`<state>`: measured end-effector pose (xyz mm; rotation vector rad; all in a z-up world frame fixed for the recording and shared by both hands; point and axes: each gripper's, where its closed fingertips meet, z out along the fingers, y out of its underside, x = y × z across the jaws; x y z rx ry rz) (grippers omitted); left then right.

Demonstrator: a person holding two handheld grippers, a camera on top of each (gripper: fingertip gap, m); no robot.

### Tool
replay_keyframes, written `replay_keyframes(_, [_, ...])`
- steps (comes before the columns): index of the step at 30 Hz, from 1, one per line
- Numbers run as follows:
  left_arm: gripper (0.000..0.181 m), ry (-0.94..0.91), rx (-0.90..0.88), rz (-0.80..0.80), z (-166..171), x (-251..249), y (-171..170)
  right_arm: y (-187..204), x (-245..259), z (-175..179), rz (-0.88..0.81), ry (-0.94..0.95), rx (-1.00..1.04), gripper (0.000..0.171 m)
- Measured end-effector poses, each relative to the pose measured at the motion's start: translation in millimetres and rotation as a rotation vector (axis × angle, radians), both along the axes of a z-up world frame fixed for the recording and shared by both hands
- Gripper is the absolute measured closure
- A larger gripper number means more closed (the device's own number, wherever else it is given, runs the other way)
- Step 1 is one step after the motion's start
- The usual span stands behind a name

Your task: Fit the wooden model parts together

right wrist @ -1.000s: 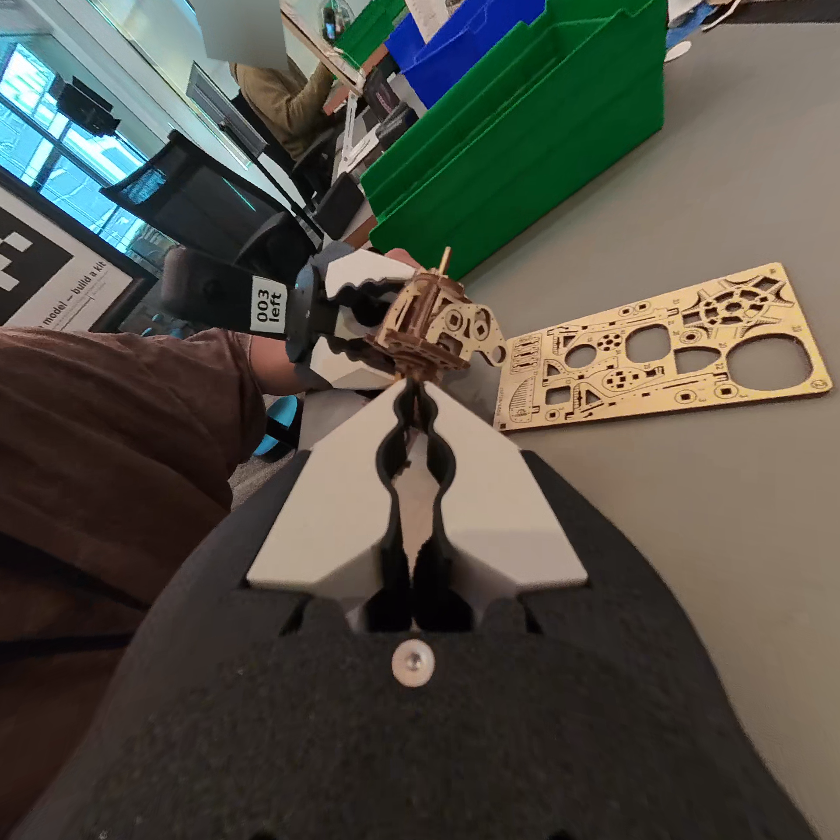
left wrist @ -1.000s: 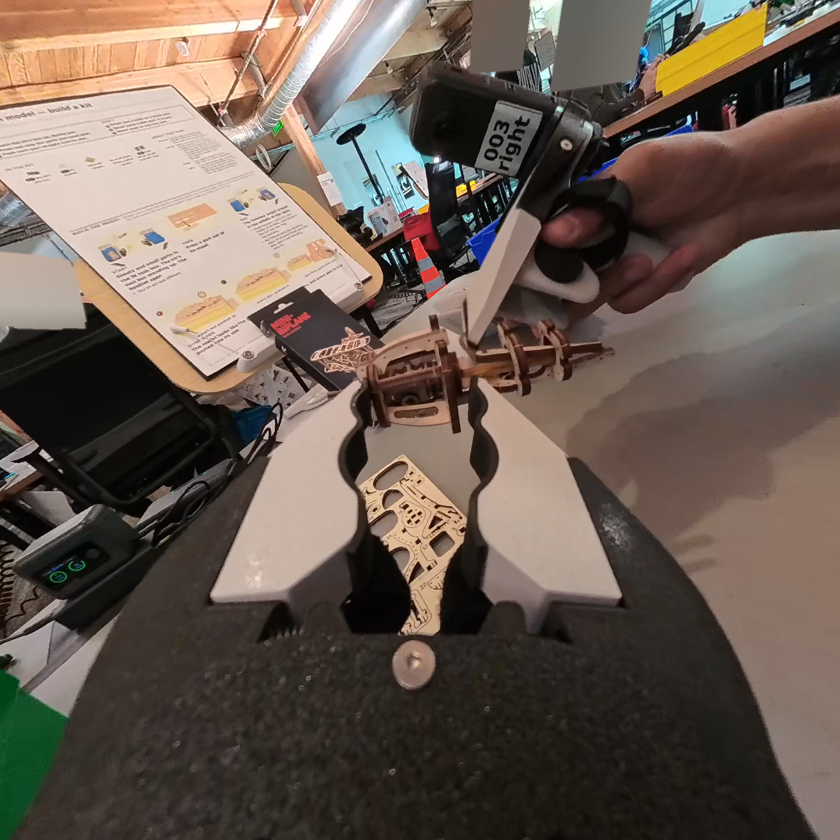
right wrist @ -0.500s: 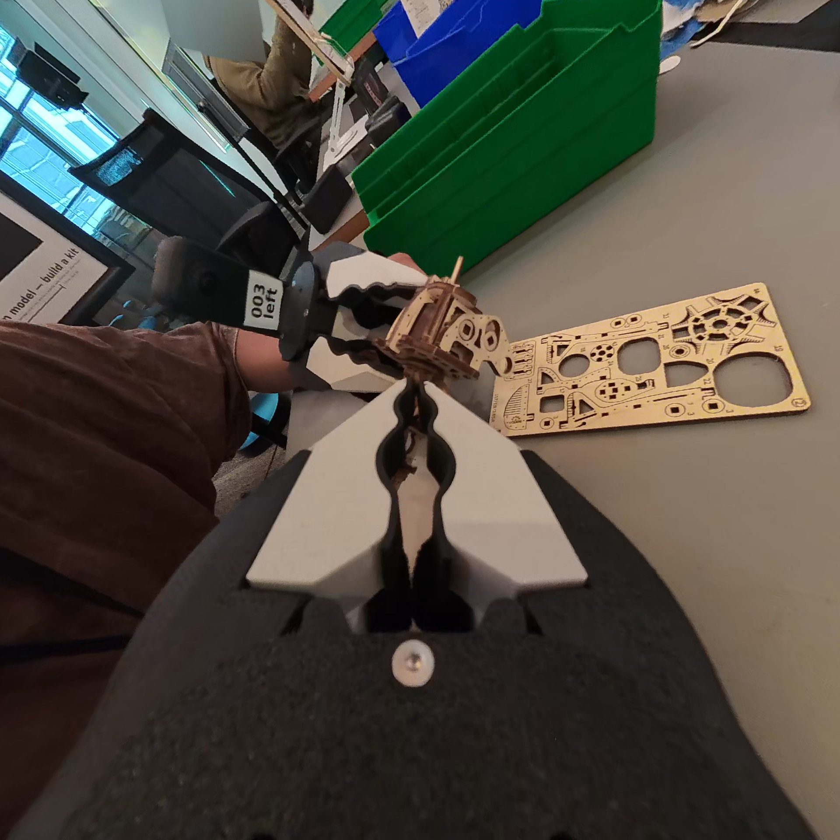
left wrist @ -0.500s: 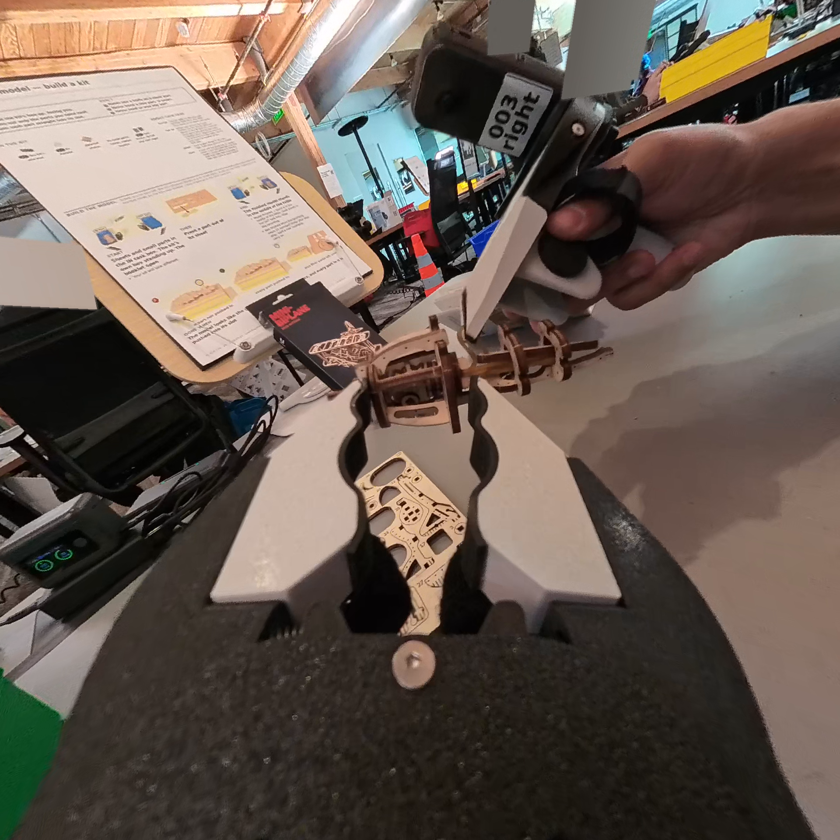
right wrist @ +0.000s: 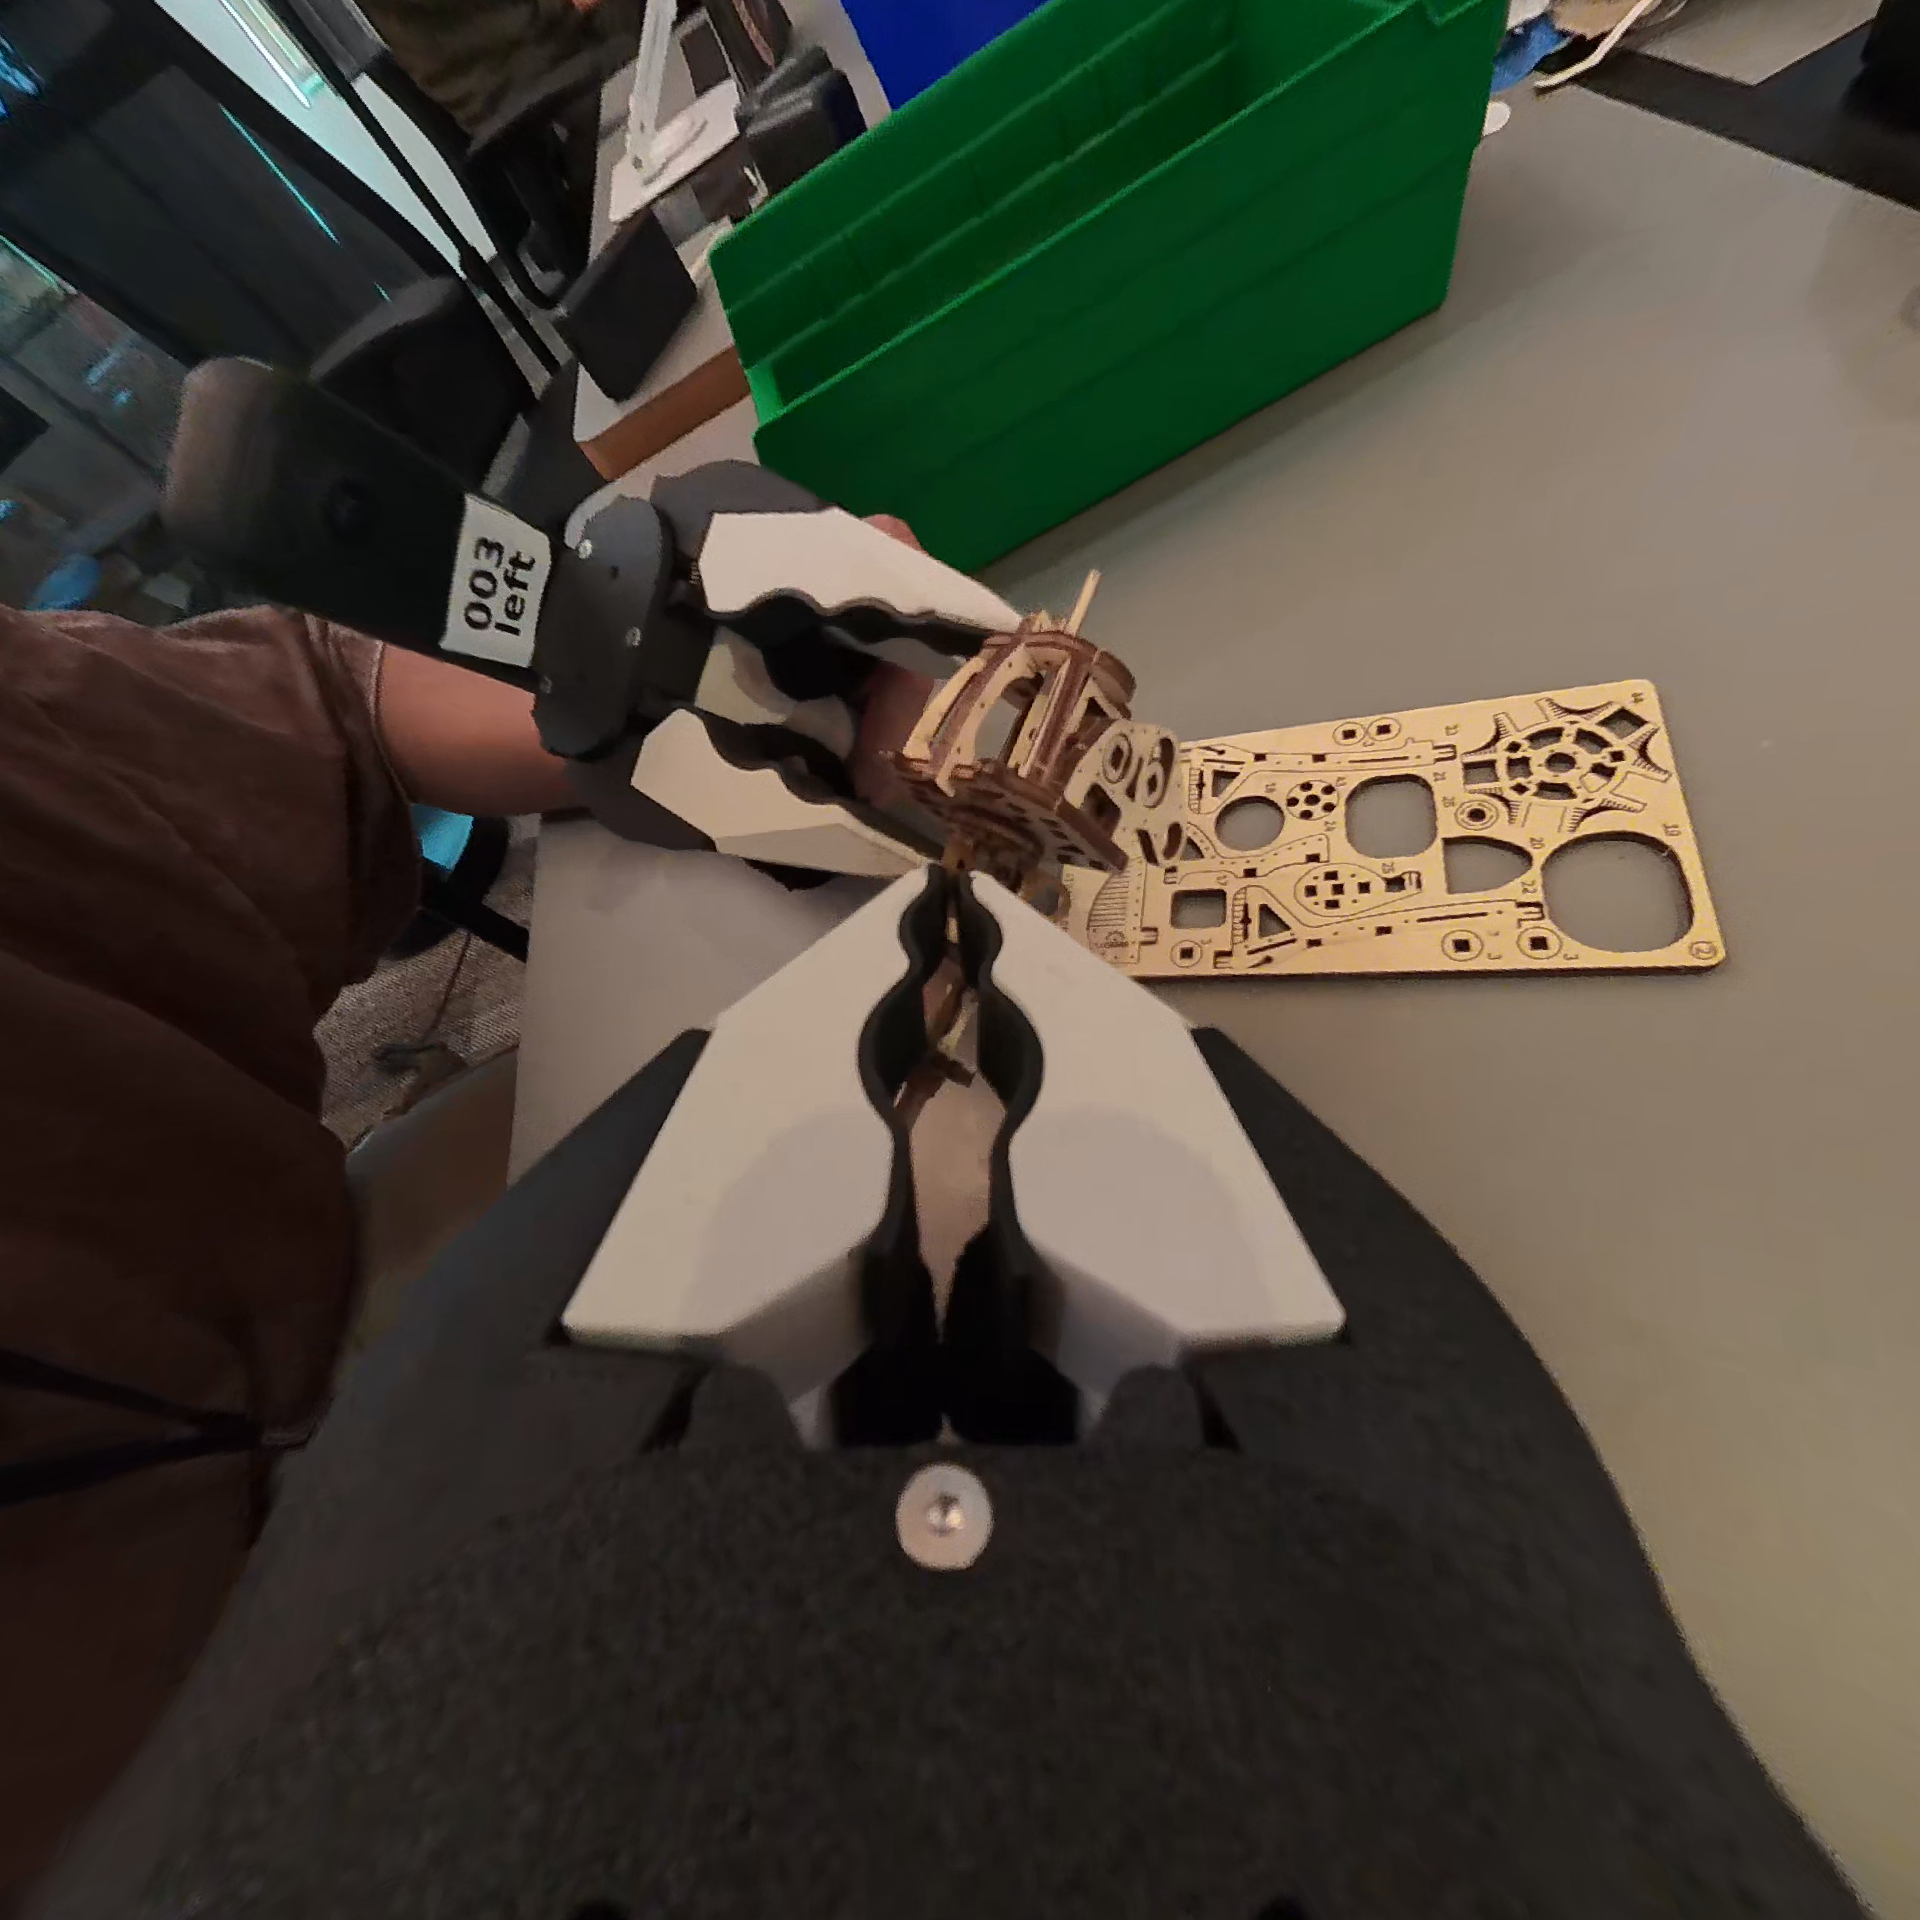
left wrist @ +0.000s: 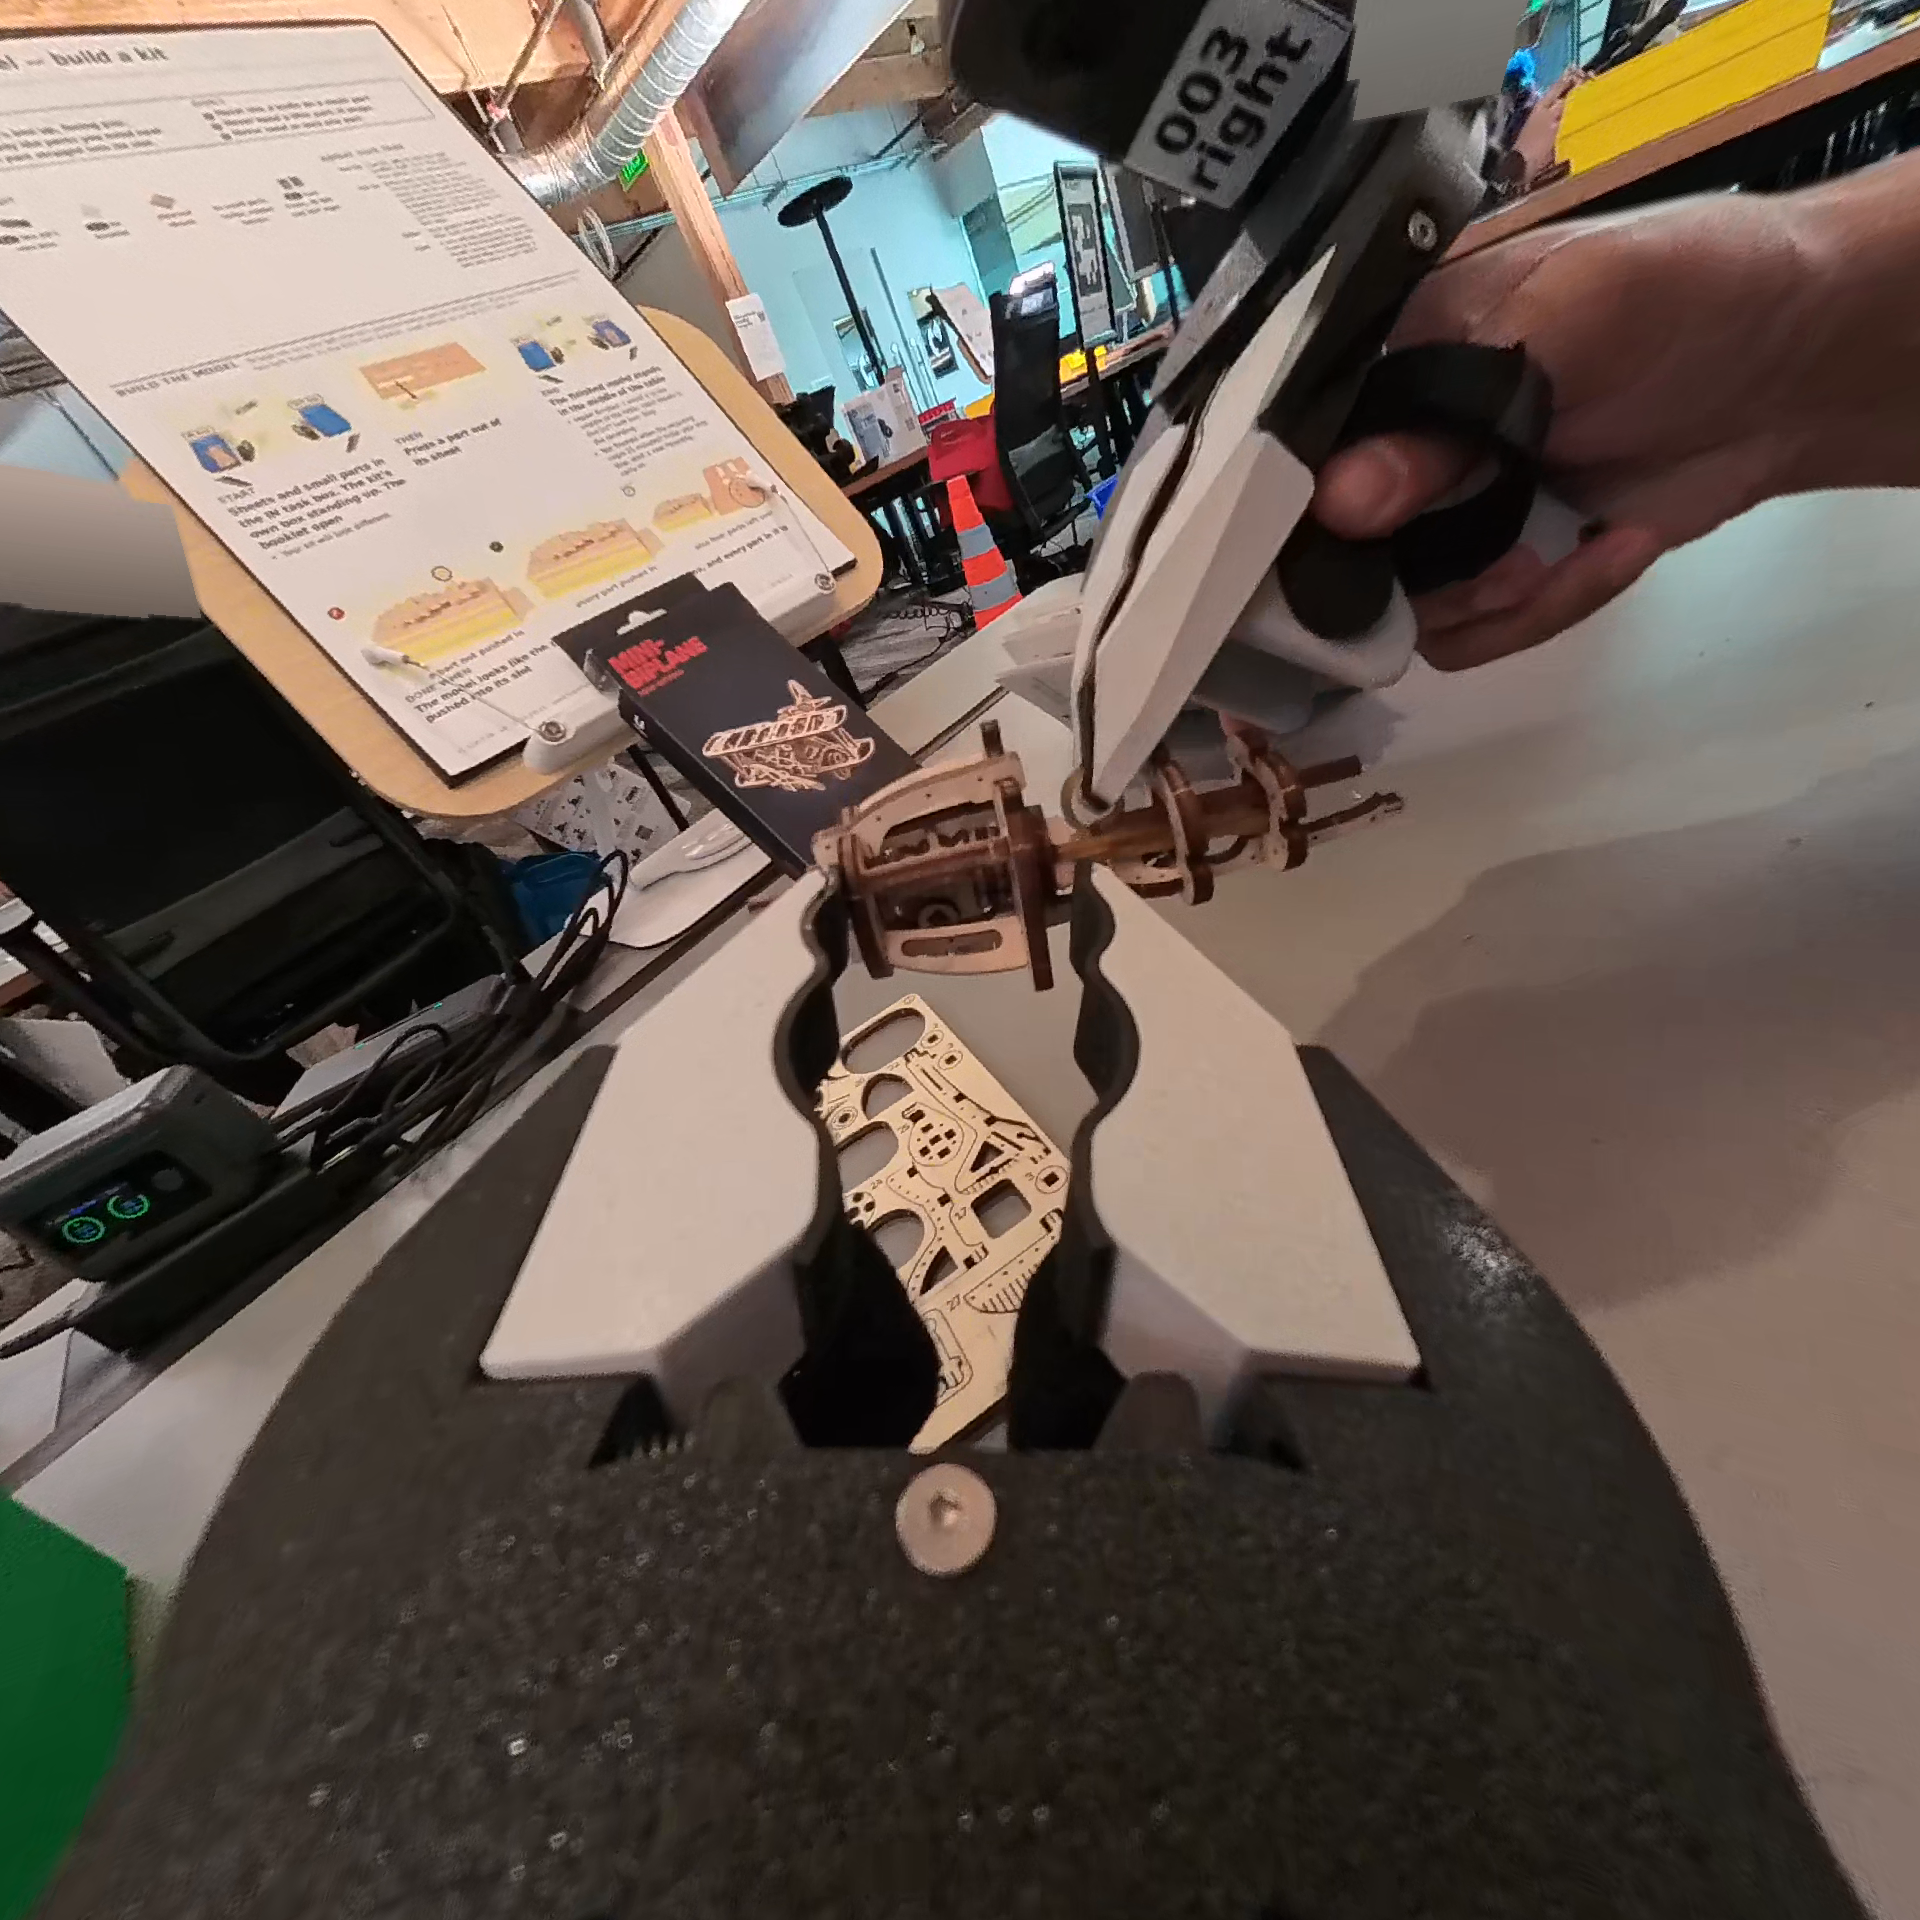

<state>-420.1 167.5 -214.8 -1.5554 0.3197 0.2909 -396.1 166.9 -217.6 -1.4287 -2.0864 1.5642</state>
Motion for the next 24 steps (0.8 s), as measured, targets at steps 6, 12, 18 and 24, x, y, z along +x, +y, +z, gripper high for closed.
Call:
replay_keyframes(6, [0.141, 0.042, 0.022, 0.009, 3.4, 1.9, -1.4, 2.1, 2.7, 1.6, 0.006, 0.002, 0.110, 0.170])
replay_keyframes(12, [0.141, 0.093, 0.047, 0.017, 6.6, 4.9, -2.9, 2.9, 8.9, 11.0, 0.018, 0.004, 0.134, 0.164])
replay_keyframes(18, [0.141, 0.095, 0.059, 0.026, 8.9, 3.3, -4.0, 21.3, 9.0, 29.3, -0.025, 0.032, 0.068, 0.152])
replay_keyframes(24, [0.141, 0.098, 0.060, 0.029, 8.8, 3.3, -3.9, 21.7, 9.0, 23.3, -0.038, 0.027, 0.089, 0.138])
